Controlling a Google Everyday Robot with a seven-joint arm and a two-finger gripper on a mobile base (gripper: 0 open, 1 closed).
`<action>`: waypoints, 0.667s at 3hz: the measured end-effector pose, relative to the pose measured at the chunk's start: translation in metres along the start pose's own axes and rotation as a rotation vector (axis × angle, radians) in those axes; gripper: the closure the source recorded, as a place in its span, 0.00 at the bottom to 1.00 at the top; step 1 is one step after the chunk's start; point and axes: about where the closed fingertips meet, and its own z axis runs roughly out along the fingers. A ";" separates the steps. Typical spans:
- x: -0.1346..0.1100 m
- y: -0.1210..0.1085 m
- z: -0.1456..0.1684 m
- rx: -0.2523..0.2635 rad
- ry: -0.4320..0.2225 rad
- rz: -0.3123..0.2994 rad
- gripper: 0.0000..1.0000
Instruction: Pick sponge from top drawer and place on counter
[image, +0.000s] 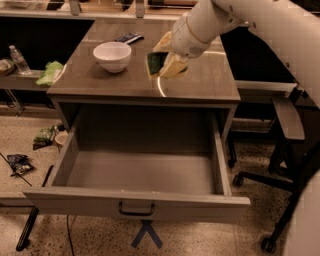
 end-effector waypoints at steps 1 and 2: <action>0.027 -0.054 0.005 0.084 0.062 -0.021 0.81; 0.070 -0.098 0.022 0.182 0.125 -0.013 0.50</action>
Offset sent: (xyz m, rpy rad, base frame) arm 0.1697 -0.0599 -0.0031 -0.0524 -0.2557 -0.2059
